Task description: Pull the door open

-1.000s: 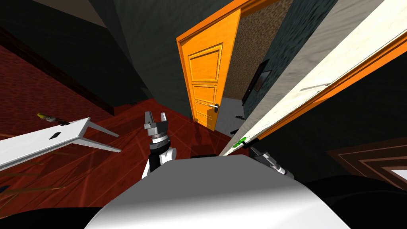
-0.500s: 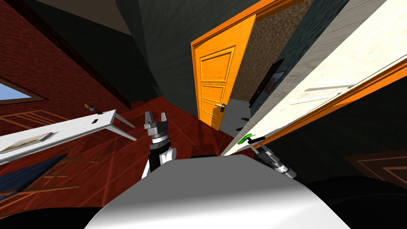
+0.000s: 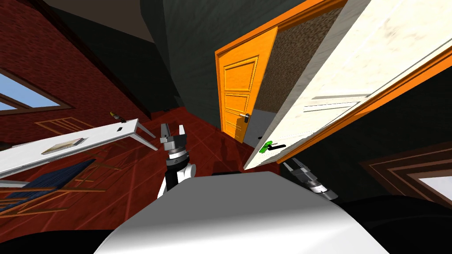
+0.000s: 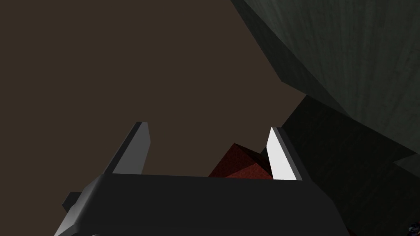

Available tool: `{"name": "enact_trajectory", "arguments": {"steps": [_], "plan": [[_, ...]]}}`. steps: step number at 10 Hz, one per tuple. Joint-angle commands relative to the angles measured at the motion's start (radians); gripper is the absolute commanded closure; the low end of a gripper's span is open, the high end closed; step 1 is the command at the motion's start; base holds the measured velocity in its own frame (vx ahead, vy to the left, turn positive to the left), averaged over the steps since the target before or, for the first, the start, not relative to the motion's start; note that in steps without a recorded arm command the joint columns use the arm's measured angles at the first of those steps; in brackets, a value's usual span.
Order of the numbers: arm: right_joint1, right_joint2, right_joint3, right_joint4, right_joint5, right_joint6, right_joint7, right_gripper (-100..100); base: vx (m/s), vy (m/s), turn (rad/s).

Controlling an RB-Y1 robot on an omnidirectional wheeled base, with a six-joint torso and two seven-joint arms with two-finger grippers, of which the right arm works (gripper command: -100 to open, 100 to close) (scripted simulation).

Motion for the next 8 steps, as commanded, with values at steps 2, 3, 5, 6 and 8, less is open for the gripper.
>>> {"name": "enact_trajectory", "arguments": {"steps": [2,3,5,6,8], "plan": [[0.000,-0.003,-0.004,0.015,-0.001,-0.003,-0.003,-100,-0.109,-0.100,-0.025],[-0.011,0.016,-0.016,-0.023,0.025,0.027,-0.012,-100,0.077,0.047,0.045],[-0.014,0.025,-0.022,-0.040,0.038,0.042,-0.016,-100,0.114,0.075,0.013],[-0.017,0.034,-0.030,-0.060,0.053,0.059,-0.021,-100,0.087,0.041,-0.007],[-0.020,0.044,-0.039,-0.083,0.070,0.078,-0.026,-100,0.063,0.006,-0.007]]}}
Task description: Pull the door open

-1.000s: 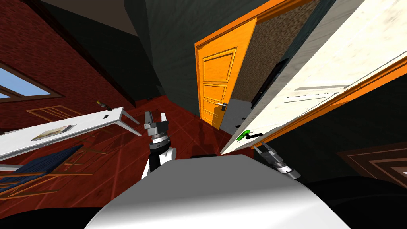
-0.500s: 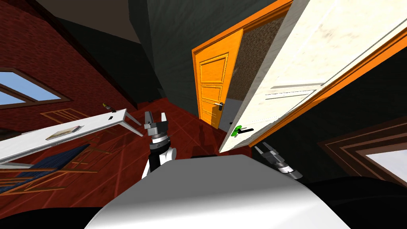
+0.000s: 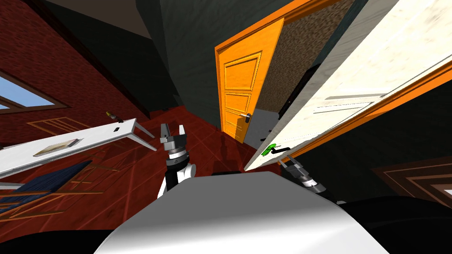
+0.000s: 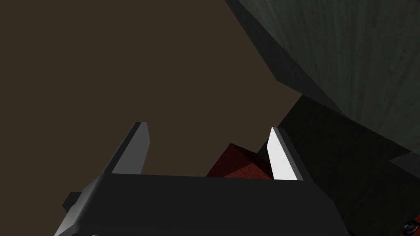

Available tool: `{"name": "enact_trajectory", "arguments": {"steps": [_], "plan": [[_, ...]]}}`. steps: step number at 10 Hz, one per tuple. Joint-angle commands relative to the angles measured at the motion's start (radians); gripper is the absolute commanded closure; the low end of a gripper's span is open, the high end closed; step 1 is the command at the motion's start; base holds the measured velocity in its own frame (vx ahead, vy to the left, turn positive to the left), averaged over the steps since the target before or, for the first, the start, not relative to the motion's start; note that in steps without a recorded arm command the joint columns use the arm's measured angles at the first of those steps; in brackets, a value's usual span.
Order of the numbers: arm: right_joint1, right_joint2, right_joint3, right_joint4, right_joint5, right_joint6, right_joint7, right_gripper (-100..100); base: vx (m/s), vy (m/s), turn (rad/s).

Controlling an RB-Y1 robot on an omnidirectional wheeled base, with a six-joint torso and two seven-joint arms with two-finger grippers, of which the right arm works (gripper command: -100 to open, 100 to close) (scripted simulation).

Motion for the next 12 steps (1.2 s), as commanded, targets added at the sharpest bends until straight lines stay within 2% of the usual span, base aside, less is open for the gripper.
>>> {"name": "enact_trajectory", "arguments": {"steps": [1,6,7,12], "plan": [[0.005,0.014,-0.013,-0.046,0.020,0.037,-0.005,-100,0.030,-0.013,-0.018],[-0.004,0.069,-0.067,-0.175,0.121,0.154,-0.039,-100,0.048,-0.033,-0.037],[-0.004,0.069,-0.067,-0.175,0.121,0.154,-0.039,-100,0.032,-0.026,-0.008],[-0.009,0.117,-0.118,-0.291,0.214,0.261,-0.069,-100,0.025,-0.043,-0.040]]}}
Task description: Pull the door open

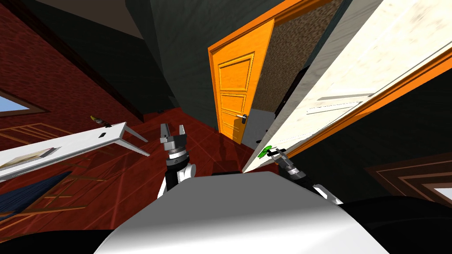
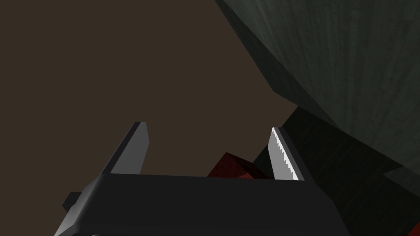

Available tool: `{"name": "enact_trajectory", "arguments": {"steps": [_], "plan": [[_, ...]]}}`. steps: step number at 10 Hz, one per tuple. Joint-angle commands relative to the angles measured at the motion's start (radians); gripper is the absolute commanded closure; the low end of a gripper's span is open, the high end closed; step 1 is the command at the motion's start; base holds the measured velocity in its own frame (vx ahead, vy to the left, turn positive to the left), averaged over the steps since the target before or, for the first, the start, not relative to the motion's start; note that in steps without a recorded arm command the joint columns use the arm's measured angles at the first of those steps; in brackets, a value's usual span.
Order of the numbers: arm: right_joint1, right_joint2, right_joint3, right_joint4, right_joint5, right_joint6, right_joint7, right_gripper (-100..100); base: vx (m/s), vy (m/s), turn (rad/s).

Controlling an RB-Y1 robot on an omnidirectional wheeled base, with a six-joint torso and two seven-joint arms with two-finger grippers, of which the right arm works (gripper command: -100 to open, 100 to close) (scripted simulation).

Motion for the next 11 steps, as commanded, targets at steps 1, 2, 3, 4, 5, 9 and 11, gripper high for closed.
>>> {"name": "enact_trajectory", "arguments": {"steps": [1,2,3,4,5,9,11], "plan": [[-0.009,0.017,-0.019,-0.035,0.037,0.041,-0.013,-100,0.037,-0.060,-0.056],[-0.009,0.022,-0.025,-0.047,0.047,0.052,-0.016,-100,0.031,-0.059,-0.034],[-0.010,0.027,-0.031,-0.060,0.058,0.065,-0.019,-100,0.021,-0.044,-0.028],[-0.012,0.024,-0.026,-0.047,0.050,0.053,-0.016,-100,0.010,-0.017,-0.002],[-0.012,0.024,-0.026,-0.047,0.050,0.053,-0.016,100,0.000,0.000,0.000],[-0.012,0.024,-0.026,-0.047,0.050,0.053,-0.016,100,-0.001,0.002,0.000],[-0.013,0.025,-0.036,-0.026,0.061,0.024,-0.015,100,0.019,0.015,0.028]]}}
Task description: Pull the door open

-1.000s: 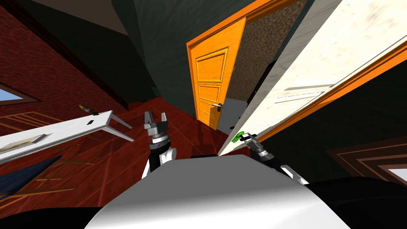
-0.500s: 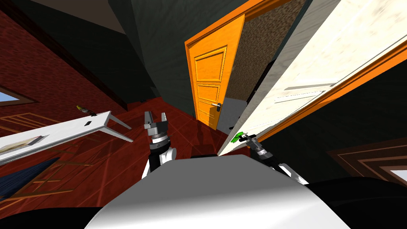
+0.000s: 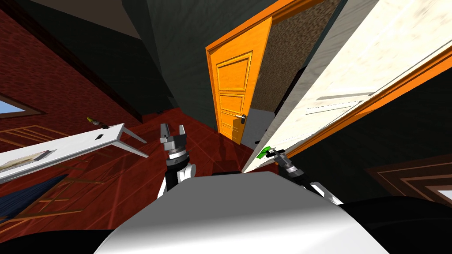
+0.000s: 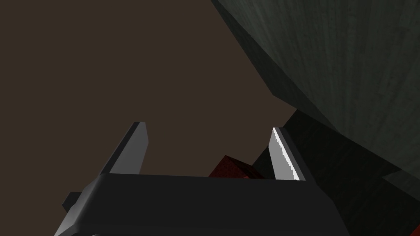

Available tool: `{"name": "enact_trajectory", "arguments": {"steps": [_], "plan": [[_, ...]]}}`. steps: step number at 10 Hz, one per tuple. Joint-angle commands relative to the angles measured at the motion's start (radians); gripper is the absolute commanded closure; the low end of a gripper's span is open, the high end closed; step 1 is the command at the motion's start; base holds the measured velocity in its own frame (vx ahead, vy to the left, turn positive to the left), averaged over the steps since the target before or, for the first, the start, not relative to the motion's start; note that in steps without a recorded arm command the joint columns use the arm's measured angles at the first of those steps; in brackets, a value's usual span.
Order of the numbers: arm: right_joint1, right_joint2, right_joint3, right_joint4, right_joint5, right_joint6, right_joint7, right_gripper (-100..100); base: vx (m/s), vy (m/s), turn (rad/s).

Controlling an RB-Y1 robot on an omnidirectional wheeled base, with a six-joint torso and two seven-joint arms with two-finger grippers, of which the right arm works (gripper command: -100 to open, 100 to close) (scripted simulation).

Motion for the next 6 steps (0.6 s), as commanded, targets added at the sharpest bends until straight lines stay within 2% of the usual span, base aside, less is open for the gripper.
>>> {"name": "enact_trajectory", "arguments": {"steps": [1,6], "plan": [[-0.003,0.002,-0.006,0.017,0.010,-0.031,0.000,100,0.056,0.048,0.027],[-0.005,0.005,-0.032,0.073,0.040,-0.117,0.001,100,0.054,0.048,0.036]]}}
